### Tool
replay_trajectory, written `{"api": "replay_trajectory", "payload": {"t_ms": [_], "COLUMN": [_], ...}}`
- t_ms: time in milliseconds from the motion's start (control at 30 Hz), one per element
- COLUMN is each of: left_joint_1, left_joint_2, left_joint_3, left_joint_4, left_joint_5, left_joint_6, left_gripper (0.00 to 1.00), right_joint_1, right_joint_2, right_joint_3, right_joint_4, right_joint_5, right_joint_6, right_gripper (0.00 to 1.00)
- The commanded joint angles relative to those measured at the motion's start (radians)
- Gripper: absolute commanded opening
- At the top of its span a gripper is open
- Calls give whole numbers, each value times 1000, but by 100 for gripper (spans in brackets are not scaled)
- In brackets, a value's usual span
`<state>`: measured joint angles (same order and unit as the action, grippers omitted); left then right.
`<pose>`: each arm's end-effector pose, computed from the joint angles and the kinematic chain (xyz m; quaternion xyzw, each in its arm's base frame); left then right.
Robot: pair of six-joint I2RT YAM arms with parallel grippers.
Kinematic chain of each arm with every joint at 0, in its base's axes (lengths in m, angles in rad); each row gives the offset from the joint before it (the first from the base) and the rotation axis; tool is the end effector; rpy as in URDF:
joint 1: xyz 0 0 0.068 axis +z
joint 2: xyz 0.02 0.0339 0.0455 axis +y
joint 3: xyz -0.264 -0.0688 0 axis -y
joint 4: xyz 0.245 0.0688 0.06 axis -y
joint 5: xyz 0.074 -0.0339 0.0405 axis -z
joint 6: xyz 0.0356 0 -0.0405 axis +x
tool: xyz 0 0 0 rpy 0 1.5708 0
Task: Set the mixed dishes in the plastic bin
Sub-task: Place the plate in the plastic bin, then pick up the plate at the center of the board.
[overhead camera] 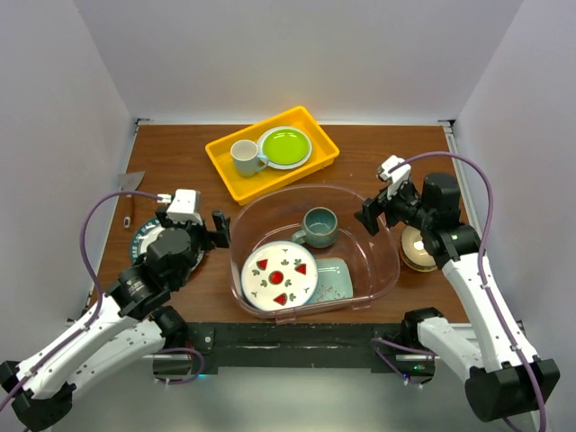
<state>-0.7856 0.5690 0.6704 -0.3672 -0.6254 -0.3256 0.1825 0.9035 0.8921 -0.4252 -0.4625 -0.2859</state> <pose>0.1098 -0.0804 0.3132 -0.0095 0.7787 -0.0971 0.6198 0.1920 0.0516 0.3333 -0.3103 0.7700 0.1660 0.5322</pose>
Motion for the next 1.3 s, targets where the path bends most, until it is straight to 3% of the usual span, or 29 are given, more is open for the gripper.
{"api": "replay_trajectory", "payload": {"t_ms": [0,1267], "left_joint_1": [5,5], "left_joint_2": [26,134], "left_joint_3": [41,55], "left_joint_4": [-38,-98], "left_joint_5": [-40,-129], "left_joint_6": [-89,-159], "left_gripper": [100,100], "right_joint_1": [-5,-6], "right_joint_2": [-20,-14], "right_joint_3": [-1,-12], "right_joint_4": [39,40], "right_joint_5": [1,-5], "right_joint_6": [-12,-32], "right_gripper": [99,99]}}
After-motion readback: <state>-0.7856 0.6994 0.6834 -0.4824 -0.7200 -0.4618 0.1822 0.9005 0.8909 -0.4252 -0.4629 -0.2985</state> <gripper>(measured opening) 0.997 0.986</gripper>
